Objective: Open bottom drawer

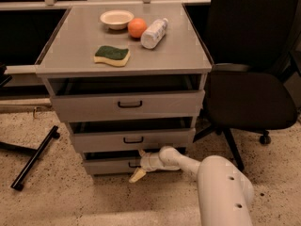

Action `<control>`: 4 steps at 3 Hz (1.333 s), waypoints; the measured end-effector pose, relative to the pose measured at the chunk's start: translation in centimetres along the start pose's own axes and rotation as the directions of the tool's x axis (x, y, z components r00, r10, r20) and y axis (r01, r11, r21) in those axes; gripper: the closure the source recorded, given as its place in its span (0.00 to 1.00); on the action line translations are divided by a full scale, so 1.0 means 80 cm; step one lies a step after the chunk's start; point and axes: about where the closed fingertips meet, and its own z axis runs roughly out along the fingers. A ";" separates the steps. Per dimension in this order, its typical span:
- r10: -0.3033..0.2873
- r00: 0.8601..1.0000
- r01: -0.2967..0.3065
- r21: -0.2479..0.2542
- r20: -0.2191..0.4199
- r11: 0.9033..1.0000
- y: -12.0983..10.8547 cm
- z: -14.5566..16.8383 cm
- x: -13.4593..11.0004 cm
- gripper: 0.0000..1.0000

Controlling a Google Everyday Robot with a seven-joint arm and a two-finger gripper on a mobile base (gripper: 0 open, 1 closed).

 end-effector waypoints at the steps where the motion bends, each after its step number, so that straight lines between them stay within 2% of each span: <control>1: -0.035 0.997 0.032 -0.049 -0.062 0.998 -0.004 0.021 0.001 0.00; 2: -0.062 0.989 0.048 -0.106 -0.132 0.993 0.006 0.025 0.012 0.00; 3: -0.045 0.983 0.017 -0.158 -0.177 0.987 0.019 0.030 0.032 0.00; 4: -0.028 0.981 -0.007 -0.181 -0.190 0.983 0.027 0.026 0.037 0.00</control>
Offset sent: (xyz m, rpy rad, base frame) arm -0.0101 0.0015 -0.0294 -0.2338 0.1034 0.1564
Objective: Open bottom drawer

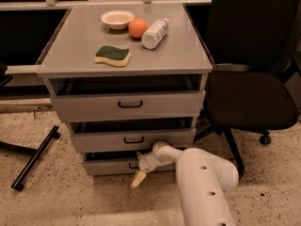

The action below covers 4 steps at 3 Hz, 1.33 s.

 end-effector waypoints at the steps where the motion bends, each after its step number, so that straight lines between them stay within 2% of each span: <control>1: 0.000 1.000 0.000 0.000 0.000 1.000 0.000 -0.003 -0.002 0.00; 2: 0.030 0.999 -0.030 -0.041 0.011 0.999 0.026 -0.013 -0.001 0.00; 3: 0.030 0.999 -0.030 -0.041 0.011 0.999 0.026 -0.013 -0.001 0.00; 4: 0.036 0.999 -0.036 -0.076 -0.010 0.996 0.033 -0.009 -0.005 0.00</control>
Offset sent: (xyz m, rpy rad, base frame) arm -0.0811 -0.0186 0.0114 0.0649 0.1868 0.0049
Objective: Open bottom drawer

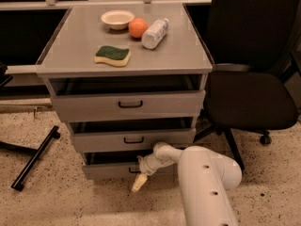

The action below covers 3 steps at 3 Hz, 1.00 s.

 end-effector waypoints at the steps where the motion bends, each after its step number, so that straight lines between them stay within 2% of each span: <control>1: 0.039 0.999 -0.039 -0.024 -0.017 0.999 0.019 -0.027 -0.005 0.00; 2: 0.105 0.994 -0.106 -0.031 -0.023 0.994 0.061 -0.063 0.000 0.00; 3: 0.141 0.990 -0.142 -0.030 -0.023 0.989 0.102 -0.088 0.010 0.00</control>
Offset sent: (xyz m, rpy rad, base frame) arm -0.1089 -0.0578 0.0671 -0.0292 0.1729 -0.1181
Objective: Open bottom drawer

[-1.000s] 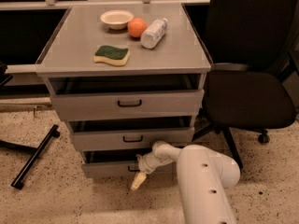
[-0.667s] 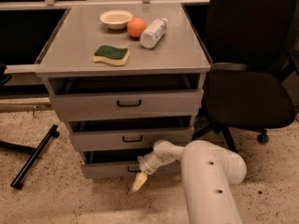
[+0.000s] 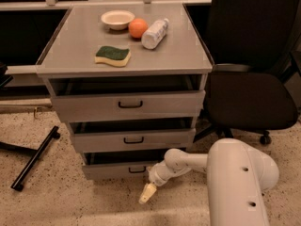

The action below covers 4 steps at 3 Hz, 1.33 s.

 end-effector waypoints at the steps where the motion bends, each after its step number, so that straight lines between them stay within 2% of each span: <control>1: -0.027 1.000 0.027 -0.020 -0.003 0.999 0.010 0.012 -0.001 0.00; 2: -0.099 0.995 0.098 0.035 0.016 0.995 -0.036 0.026 -0.019 0.00; 3: -0.161 0.987 0.157 0.114 0.027 0.981 -0.086 0.035 -0.037 0.00; 4: -0.199 0.980 0.195 0.154 0.012 0.969 -0.119 0.044 -0.048 0.00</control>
Offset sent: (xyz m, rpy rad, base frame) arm 0.0982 0.0304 -0.0156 0.0238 -0.2338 0.0625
